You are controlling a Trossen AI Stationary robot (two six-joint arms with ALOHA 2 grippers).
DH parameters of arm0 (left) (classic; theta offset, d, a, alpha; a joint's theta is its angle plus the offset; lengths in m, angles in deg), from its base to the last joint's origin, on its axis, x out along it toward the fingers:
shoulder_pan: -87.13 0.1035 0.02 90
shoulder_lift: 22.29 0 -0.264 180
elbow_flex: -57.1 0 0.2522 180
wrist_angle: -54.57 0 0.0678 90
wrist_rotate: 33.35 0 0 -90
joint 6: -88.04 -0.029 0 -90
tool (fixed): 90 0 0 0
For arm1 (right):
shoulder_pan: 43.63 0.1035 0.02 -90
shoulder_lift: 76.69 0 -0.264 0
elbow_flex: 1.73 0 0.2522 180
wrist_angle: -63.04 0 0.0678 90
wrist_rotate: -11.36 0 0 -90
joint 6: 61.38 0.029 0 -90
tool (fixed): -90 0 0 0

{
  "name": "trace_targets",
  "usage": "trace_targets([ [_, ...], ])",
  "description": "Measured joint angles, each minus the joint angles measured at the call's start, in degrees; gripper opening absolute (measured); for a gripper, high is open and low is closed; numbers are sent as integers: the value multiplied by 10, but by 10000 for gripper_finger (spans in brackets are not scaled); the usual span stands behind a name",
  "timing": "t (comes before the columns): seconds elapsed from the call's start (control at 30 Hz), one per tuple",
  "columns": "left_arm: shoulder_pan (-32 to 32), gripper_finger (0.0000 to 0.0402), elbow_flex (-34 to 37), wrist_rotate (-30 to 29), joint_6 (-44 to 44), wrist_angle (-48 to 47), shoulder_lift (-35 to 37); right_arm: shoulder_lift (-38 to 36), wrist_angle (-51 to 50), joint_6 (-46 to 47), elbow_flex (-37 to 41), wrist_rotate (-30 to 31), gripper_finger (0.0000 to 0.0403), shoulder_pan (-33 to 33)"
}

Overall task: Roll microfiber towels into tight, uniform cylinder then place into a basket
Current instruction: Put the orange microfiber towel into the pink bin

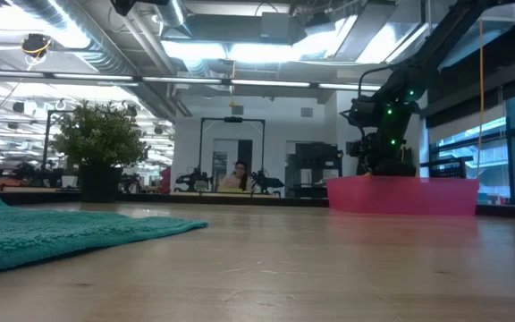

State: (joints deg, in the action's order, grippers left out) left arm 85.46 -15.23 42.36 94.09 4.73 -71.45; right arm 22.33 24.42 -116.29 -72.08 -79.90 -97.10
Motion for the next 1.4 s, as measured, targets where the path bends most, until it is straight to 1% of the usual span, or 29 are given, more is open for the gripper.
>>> trace_targets([
  [0.2,0,14,0,0,-1,14,-5,6,3,-39,0,2,36,0],
  [0.47,0,14,0,0,-2,25,-7,6,12,-43,0,2,56,0],
  [0.63,0,14,0,0,-1,24,-7,6,13,-43,0,2,83,0],
  [0.87,0,14,0,4,0,24,-7,6,13,-42,0,2,138,0],
  [1.0,0,14,0,4,0,24,-7,6,13,-42,0,3,157,0],
  [1.27,0,14,0,4,0,24,-7,6,13,-42,0,3,164,0],
  [1.4,0,14,0,4,0,24,-7,6,15,-40,0,18,164,0],
])
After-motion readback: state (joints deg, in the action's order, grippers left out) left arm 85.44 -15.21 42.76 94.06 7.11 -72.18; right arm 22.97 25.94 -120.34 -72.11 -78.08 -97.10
